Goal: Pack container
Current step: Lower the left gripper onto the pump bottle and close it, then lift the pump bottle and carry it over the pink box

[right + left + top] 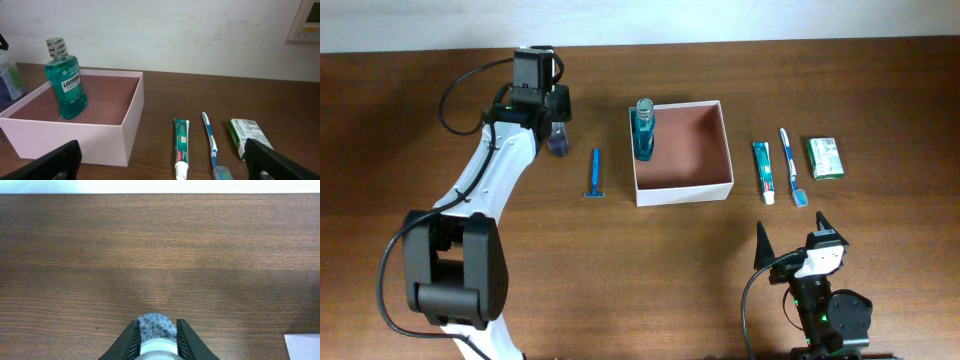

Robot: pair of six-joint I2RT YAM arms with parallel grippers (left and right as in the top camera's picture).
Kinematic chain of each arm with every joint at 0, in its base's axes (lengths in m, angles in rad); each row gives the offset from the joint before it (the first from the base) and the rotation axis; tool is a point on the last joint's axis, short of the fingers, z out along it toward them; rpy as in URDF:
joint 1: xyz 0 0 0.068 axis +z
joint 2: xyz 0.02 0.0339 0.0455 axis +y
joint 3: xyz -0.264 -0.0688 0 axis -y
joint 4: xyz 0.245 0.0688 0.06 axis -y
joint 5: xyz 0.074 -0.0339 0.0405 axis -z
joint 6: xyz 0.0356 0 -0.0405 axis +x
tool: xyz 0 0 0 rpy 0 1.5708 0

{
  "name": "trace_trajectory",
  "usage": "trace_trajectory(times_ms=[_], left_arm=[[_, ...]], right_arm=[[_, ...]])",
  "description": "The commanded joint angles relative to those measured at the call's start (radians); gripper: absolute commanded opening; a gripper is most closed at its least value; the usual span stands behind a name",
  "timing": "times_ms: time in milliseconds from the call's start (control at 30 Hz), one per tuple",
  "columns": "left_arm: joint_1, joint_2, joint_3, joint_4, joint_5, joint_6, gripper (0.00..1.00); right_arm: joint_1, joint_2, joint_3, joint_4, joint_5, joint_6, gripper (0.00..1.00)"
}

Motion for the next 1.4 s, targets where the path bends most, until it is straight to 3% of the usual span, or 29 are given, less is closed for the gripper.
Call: trace_trajectory(times_ms=[0,533,933,1367], left_arm=[[0.005,-0.029,0.027,0.002,-0.011,0.006,0.2],[-0.047,-0.214,0.027,0.014,-0.01,0.006,0.2],[-0.261,-0.452,0.027,0.153,-0.011,0.006,0.2],[-0.413,-0.431,0.027,0.229,-0.01,0.005,0.2]], right_arm=[[-0.002,-0.012,-0.007,-0.003,0.012,0.005,0.99],[-0.002,-0.012,-0.007,-0.003,0.012,0.005,0.99],[-0.002,-0.012,-0.007,-0.003,0.012,0.005,0.99],[-0.002,-0.012,-0.007,-0.003,0.012,0.005,0.99]])
